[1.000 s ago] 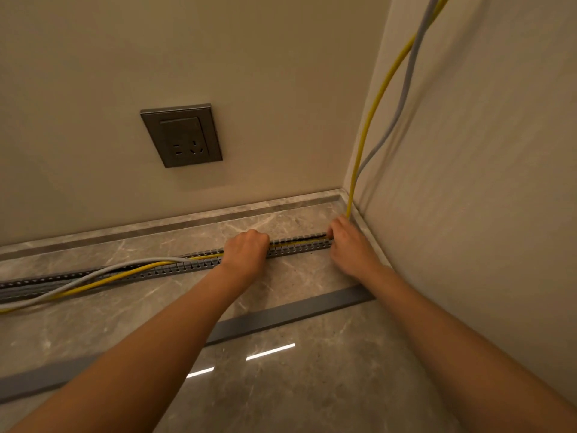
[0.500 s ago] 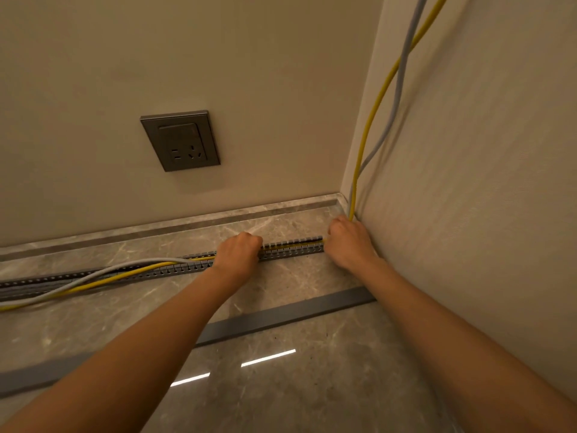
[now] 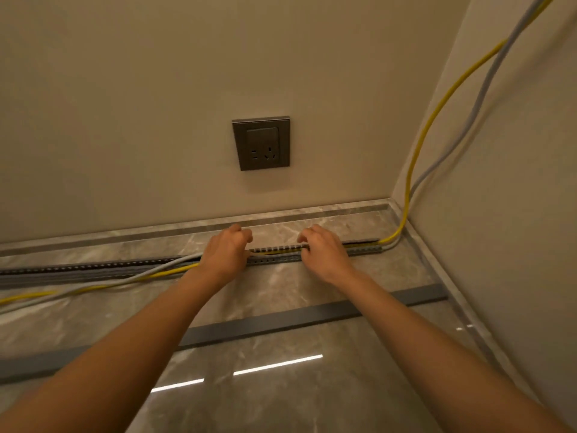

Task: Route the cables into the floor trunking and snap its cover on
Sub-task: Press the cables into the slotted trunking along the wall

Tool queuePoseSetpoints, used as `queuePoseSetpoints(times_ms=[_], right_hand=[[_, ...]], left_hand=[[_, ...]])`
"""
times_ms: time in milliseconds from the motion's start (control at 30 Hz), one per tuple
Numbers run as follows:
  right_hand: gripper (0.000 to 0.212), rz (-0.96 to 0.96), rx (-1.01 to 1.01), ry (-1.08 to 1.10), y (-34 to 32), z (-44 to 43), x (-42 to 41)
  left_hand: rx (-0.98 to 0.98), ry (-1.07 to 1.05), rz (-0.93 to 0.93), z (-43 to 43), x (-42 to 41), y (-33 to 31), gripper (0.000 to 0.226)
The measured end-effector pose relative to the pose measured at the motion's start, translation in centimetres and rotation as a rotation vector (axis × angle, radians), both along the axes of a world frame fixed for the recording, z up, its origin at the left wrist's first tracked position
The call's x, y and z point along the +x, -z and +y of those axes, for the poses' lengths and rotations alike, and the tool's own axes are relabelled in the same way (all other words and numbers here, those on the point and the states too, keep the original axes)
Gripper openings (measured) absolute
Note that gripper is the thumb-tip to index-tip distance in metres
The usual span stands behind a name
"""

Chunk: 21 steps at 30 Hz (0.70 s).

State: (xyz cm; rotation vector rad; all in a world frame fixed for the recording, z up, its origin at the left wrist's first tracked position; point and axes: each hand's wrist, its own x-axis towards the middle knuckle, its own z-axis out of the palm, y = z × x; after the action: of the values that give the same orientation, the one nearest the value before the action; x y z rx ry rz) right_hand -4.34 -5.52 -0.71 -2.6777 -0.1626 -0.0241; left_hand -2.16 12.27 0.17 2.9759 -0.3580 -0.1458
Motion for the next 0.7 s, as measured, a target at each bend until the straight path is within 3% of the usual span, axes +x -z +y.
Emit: queuePoseSetpoints(times_ms=[233,467,700], right_hand=[[0.030,0.067,0.057,-0.112,0.4,8.0,-0.4],[0.018,0.039,0.111,0.089,1.0,11.3,0.1],[0.018,-0.001,0.093,0.147,1.4,12.1,0.4]], left_hand=[[0.016,-0.059,0.091,7.3,-0.2,0.0,0.029],[0.050,0.053,0.066,9.5,1.2,0.1,0.023],[0.040,0.133,0.059,9.9,2.9,0.0,0.013]])
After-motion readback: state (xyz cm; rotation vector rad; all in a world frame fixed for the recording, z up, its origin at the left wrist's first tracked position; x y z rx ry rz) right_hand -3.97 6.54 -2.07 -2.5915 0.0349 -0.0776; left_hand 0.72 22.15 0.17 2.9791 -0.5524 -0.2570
